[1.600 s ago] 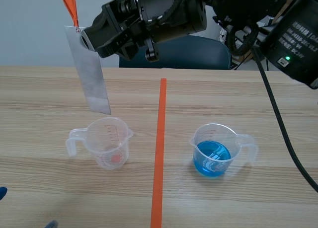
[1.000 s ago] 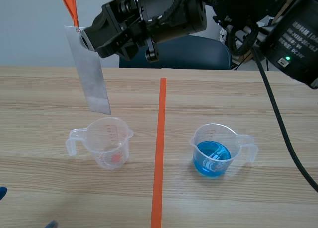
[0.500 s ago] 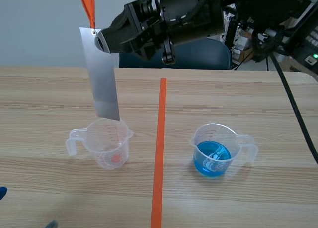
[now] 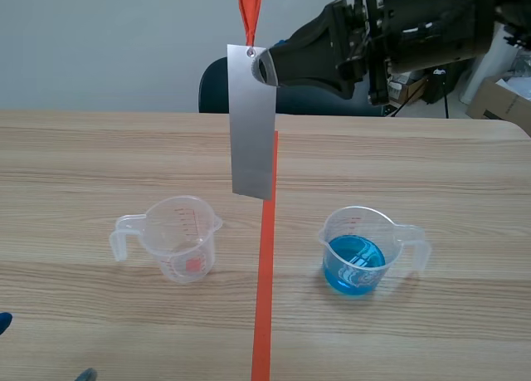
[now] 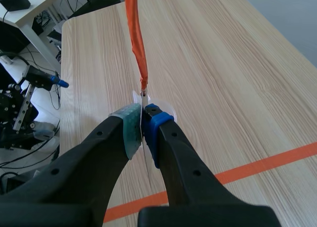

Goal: Do the redox reaction experiment. move the plate over the blue solution

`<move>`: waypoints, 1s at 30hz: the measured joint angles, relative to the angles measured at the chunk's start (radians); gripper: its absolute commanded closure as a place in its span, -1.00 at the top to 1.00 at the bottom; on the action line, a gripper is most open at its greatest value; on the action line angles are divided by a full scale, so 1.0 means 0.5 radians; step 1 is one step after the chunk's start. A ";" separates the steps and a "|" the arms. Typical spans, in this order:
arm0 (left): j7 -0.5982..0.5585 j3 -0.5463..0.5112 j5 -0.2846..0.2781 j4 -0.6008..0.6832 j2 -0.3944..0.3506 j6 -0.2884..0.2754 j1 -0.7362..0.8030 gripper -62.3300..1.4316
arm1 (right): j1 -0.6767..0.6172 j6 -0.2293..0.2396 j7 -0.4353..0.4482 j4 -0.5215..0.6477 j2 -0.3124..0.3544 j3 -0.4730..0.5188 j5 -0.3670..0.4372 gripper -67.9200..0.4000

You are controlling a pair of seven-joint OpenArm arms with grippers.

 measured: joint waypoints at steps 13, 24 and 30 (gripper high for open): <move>-0.002 0.000 -0.011 0.000 -0.001 0.001 0.111 1.00 | 0.001 0.209 0.372 0.024 0.688 0.000 0.069 -0.98; 0.002 0.000 -0.013 0.049 -0.014 0.001 0.197 1.00 | -0.177 0.208 0.760 0.025 0.964 0.000 -0.184 -0.98; 0.006 0.000 -0.305 0.238 -0.152 0.000 0.358 1.00 | -0.368 0.208 0.968 0.025 0.964 0.000 -0.399 -0.98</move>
